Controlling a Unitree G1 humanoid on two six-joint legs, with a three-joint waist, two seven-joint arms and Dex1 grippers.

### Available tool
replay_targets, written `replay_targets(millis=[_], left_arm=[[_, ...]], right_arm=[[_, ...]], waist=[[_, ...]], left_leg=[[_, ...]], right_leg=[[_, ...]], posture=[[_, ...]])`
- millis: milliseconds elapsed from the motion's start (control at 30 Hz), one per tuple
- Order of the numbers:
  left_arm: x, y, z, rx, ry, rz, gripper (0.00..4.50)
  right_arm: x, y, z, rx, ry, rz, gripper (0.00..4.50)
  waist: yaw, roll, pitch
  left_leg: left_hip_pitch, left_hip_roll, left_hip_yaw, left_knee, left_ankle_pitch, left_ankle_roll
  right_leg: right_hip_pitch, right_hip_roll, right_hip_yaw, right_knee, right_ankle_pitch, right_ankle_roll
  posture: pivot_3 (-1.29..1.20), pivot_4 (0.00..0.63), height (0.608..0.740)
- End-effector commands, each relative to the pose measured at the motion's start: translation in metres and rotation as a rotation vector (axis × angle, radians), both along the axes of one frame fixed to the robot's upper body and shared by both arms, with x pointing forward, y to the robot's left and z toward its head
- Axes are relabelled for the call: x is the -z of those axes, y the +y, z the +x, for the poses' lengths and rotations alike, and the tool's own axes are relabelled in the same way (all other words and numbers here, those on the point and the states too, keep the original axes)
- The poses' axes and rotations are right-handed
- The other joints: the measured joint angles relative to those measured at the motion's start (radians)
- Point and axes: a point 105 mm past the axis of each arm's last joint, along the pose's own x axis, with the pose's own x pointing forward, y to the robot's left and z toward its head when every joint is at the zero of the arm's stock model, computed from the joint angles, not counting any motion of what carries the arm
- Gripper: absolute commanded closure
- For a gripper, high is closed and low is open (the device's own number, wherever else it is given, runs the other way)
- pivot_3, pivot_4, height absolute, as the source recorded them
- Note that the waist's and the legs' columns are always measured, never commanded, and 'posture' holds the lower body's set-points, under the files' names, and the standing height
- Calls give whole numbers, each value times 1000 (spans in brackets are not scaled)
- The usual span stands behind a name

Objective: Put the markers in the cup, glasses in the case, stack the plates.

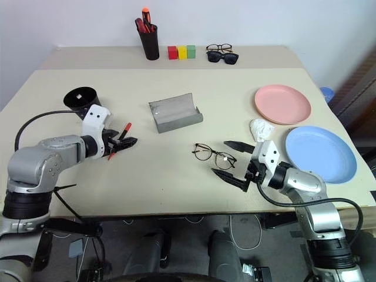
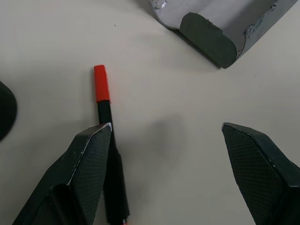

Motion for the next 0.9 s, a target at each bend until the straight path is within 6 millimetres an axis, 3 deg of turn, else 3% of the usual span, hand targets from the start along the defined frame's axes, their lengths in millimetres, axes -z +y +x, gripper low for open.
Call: replay_targets(millis=[33, 300, 600, 700, 900], left_arm=[[-14, 4, 1, -30, -38, 5, 641], [-10, 10, 20, -136, -5, 41, 641], [13, 13, 47, -269, 146, 77, 641], [14, 10, 51, -269, 153, 81, 1494], [10, 4, 48, -204, 139, 86, 4470]], right_arm=[[-15, -1, -5, -18, -65, 10, 0], [-14, 2, -3, -12, -80, 5, 0], [-14, -1, -1, 16, -86, -3, 0], [-14, -2, -2, 29, -89, -6, 0], [-15, -5, -2, 50, -91, -10, 0]], waist=[[-1, 0, 0], [0, 0, 0], [-2, 0, 0], [-1, 0, 0], [2, 0, 0]], left_leg=[[0, 0, 0, 0, 0, 0], [0, 0, 0, 0, 0, 0], [0, 0, 0, 0, 0, 0], [1, 0, 0, 0, 0, 0], [0, 0, 0, 0, 0, 0]], right_leg=[[0, 0, 0, 0, 0, 0], [0, 0, 0, 0, 0, 0], [0, 0, 0, 1, 0, 0], [0, 0, 0, 1, 0, 0], [0, 0, 0, 1, 0, 1]], posture=[[0, 150, 740], [0, 150, 740], [0, 150, 740], [0, 150, 740], [0, 150, 740]])
